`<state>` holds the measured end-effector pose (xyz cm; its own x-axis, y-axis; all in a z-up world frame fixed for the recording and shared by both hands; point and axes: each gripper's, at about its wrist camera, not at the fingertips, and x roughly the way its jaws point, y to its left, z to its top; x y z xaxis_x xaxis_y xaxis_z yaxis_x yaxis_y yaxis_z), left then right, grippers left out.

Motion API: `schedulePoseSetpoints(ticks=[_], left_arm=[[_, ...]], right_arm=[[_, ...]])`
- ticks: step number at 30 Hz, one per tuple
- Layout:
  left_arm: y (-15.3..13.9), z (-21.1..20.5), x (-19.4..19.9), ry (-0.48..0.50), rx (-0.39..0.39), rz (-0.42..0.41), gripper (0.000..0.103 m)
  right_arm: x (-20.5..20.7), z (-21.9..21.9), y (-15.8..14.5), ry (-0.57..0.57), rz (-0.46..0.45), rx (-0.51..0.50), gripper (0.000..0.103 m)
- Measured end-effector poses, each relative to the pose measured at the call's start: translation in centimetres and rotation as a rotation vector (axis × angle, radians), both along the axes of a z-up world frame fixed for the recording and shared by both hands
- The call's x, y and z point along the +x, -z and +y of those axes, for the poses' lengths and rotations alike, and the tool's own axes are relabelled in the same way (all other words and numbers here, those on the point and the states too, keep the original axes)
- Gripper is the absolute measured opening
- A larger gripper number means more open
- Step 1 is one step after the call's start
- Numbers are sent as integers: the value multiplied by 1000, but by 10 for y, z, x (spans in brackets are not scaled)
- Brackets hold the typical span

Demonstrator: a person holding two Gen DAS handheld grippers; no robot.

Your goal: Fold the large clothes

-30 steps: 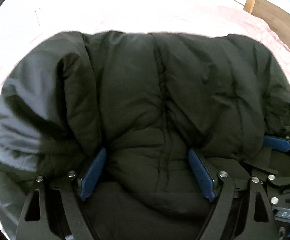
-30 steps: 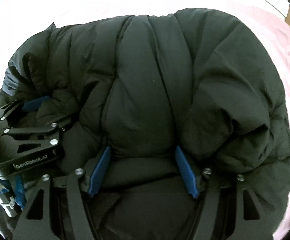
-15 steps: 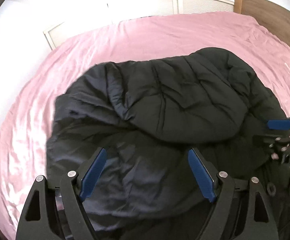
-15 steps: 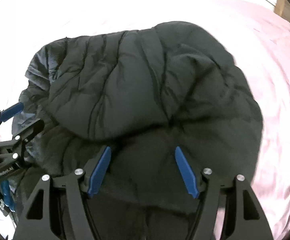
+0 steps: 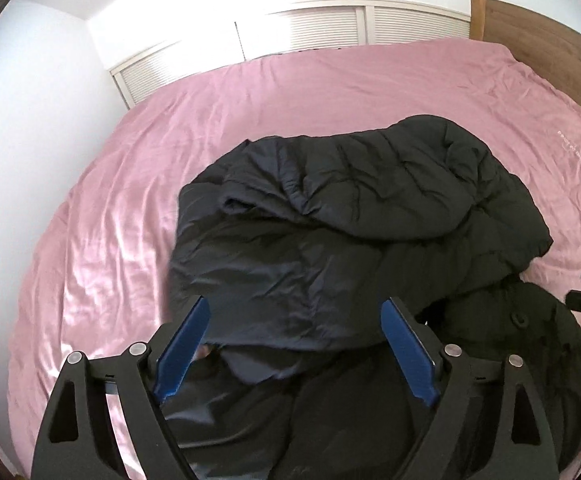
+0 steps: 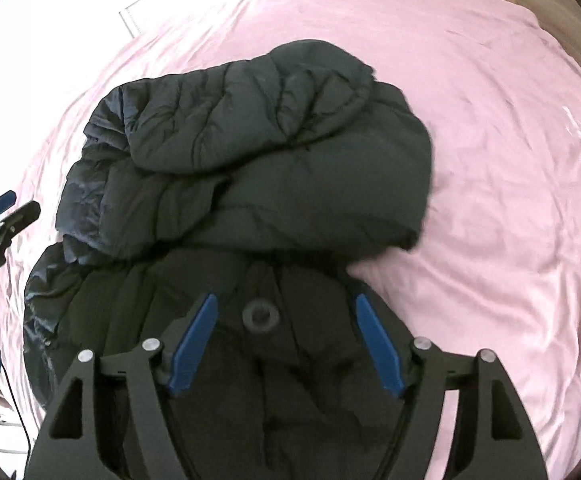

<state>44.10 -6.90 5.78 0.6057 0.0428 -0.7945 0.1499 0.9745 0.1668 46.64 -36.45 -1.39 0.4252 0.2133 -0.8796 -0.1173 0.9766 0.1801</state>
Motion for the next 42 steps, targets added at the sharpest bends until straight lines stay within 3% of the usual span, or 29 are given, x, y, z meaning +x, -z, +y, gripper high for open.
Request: schedulePoseSetpoints(ticks=[11,23,33,42], left_arm=[[-27,29,-32,-41,15,-13,94],[-31,51,-53,-75,-5,8,96],[-11,84,-64,-131,-66,89,100],[27,159,-80,-252,-117,218,102]], right_arm=[[-50,-43,-32,86,-4,-24,78],[-81,-77,-38,159,38,-42,80],[-98,-91,-13,201,110,-23,88],[-116,-112,15,259,188,33,95]])
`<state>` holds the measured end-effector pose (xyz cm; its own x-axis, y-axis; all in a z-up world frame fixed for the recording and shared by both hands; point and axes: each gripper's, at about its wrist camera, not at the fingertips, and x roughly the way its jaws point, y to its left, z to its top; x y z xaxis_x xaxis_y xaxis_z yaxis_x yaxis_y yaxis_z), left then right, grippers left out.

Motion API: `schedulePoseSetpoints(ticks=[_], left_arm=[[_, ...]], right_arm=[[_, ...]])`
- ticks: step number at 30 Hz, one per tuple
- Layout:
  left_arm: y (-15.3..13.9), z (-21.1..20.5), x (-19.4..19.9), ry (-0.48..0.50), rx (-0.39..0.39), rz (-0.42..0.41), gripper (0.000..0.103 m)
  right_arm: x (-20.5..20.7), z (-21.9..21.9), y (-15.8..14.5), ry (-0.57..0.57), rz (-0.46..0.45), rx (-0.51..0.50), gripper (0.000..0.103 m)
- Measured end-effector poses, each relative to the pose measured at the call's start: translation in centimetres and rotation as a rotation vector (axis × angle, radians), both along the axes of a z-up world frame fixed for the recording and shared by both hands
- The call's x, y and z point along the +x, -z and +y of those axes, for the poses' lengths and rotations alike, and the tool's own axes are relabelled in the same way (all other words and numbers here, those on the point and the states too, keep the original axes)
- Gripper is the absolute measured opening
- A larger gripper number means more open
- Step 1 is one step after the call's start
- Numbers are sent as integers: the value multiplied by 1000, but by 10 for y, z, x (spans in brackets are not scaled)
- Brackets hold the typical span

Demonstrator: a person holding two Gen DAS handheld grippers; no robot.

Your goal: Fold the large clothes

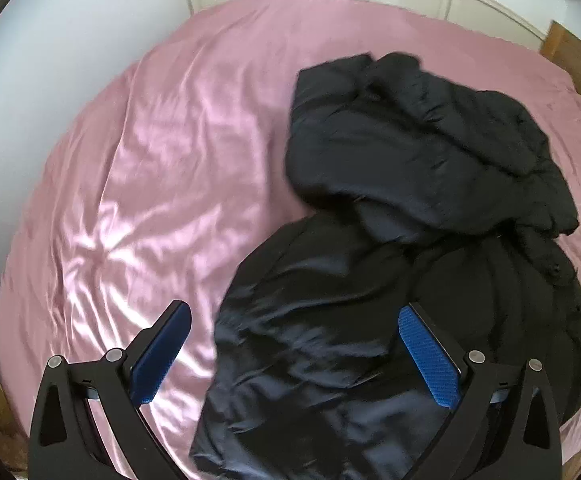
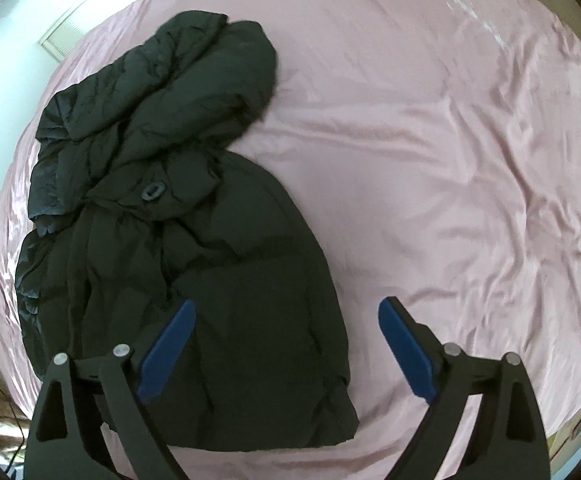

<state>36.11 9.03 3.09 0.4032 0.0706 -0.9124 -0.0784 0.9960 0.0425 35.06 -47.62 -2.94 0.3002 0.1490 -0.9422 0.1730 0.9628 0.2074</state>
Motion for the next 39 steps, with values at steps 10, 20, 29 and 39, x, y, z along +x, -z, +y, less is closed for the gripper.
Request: schedulePoseSetpoints(ticks=[10,20,29,39], left_arm=[[50,78,-25,-65,-119,169,102],[97,150,-55,-173,-359,268,102],[138,158,-56,-180,-630,288,102],[164,169,-63,-159,-903,302,102]], right_arm=[[-26,-23,50,45,137,179,99],[-45,-33,85,106,194,350,100],[-40,-24,94,33,229,394,101],[-25,-31,116,-5,261,450,101]])
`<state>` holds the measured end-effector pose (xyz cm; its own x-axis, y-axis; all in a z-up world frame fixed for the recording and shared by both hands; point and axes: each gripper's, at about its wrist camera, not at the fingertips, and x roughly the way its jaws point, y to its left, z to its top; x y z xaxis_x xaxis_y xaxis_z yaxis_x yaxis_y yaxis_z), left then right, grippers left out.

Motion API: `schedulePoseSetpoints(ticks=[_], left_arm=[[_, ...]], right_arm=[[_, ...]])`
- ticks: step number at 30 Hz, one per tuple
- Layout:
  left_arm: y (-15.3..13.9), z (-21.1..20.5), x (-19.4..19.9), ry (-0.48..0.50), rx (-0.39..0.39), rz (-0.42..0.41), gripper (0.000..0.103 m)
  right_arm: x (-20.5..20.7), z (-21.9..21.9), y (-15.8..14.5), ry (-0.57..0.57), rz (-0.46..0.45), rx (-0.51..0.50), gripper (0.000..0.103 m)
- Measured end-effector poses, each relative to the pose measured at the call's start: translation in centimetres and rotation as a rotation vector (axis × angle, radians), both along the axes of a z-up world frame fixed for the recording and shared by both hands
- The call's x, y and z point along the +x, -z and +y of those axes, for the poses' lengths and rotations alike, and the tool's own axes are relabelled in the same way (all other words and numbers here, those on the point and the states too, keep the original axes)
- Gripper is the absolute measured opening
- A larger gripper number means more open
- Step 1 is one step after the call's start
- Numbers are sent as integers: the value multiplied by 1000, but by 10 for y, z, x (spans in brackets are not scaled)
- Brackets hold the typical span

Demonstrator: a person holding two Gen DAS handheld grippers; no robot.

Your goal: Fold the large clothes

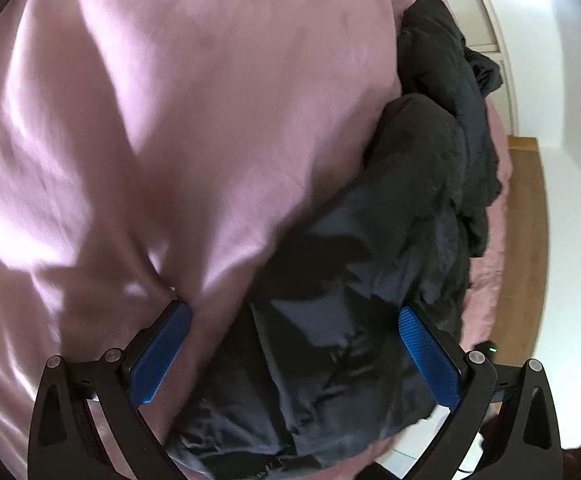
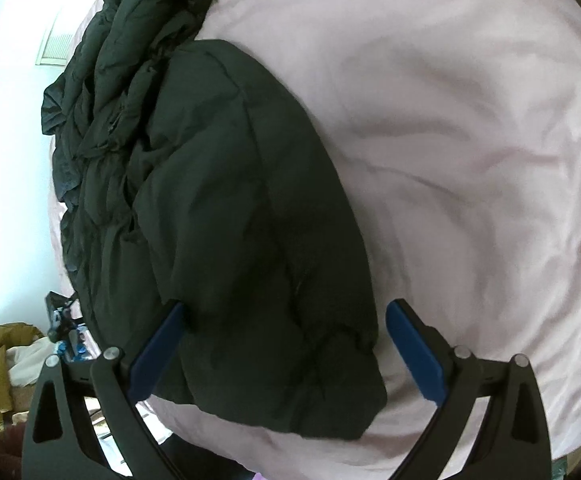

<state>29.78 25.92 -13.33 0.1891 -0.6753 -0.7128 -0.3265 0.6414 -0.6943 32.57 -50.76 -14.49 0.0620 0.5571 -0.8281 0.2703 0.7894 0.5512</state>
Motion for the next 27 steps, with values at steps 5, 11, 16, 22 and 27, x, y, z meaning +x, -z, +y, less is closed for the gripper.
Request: schedulePoseSetpoints(ticks=[5,11,16,22,27], left_arm=[[3,-19,-11,49,-77,22,102],[2,-46,-16,111,-114,40,102],[-6,-67,-7,142,-106,48,102],[-15,-86,-4,163,-68,66,102],[-16,-81,-15,162,-42,79,101]], right_arm=[[2,1,18,-9,33,68,102],[-7,12,33,-44,79,144,102],[-11,27,34,-66,81,193,102],[-6,41,34,-96,72,222,102],[-1,54,36,-138,72,195,102]])
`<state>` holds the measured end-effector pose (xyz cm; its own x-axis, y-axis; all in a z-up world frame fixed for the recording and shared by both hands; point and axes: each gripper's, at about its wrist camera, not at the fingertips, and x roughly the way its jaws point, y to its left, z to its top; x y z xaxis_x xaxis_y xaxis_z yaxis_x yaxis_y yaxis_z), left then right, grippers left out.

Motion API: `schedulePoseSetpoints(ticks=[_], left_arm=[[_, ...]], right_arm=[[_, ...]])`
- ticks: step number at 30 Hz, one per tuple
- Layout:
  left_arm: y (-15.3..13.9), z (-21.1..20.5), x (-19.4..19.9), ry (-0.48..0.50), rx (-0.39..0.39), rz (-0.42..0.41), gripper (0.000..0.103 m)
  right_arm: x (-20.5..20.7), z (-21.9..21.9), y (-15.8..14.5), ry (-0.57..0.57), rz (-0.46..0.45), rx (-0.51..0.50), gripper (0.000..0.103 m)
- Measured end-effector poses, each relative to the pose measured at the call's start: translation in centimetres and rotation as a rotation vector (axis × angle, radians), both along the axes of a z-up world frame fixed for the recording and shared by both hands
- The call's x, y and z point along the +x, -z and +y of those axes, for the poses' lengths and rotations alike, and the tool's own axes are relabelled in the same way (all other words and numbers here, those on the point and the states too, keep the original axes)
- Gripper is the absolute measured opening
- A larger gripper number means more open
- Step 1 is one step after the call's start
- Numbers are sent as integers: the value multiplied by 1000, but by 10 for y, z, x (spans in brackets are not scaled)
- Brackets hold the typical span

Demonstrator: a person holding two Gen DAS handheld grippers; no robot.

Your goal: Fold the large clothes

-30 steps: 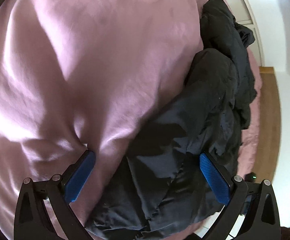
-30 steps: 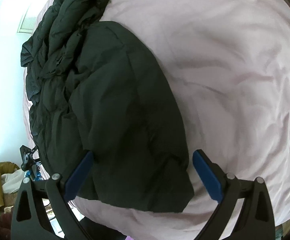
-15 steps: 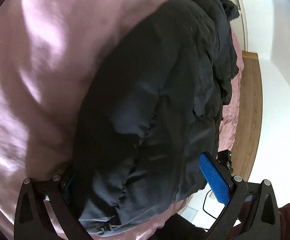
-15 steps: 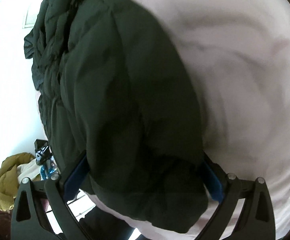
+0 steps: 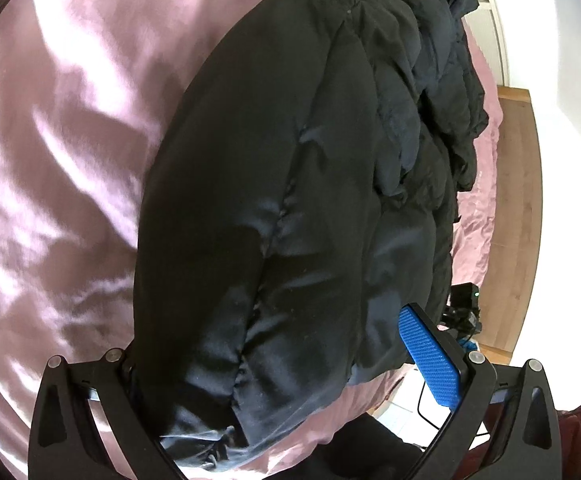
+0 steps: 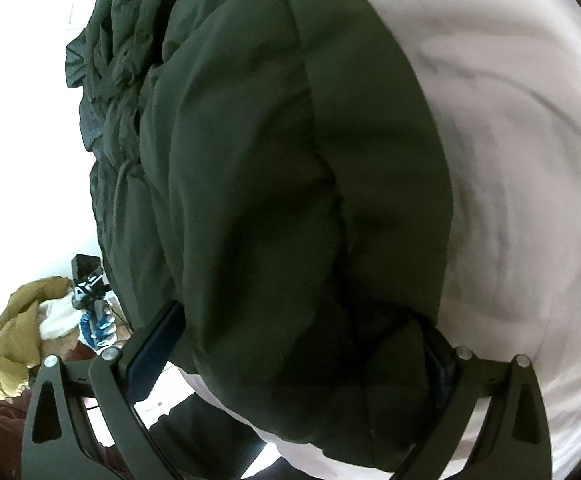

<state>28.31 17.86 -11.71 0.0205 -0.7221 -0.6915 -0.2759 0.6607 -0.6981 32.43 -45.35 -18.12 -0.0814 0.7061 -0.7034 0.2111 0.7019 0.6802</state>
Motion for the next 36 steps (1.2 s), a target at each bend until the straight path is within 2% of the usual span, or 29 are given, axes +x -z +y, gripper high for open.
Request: schedulePoseSetpoints(ticks=[7,11,14,18,23,25,30,36], left_arm=[[2,-2,-2,15,35,13,101],[6,1,-4,17,50,26,96],[7,2,-6,14,52,27,90],[6,8,-9,5,43,29,81],[9,13,-14,-9,32,54,78],[10,10,-15,0,37,60,73],[8,1,-16,21,66,54,45],[-4,-7,-18,35,103,8,24]], right_arm=[[15,8,-2,5,-9,-11,101],[21,5,-2,-18,5,-8,101],[23,11,1,-73,22,-25,94],[24,14,1,-78,32,-36,85],[19,16,1,-79,44,-42,82],[16,19,4,-81,49,-48,78],[19,27,2,-82,39,-43,46],[20,41,-11,-100,10,-42,30]])
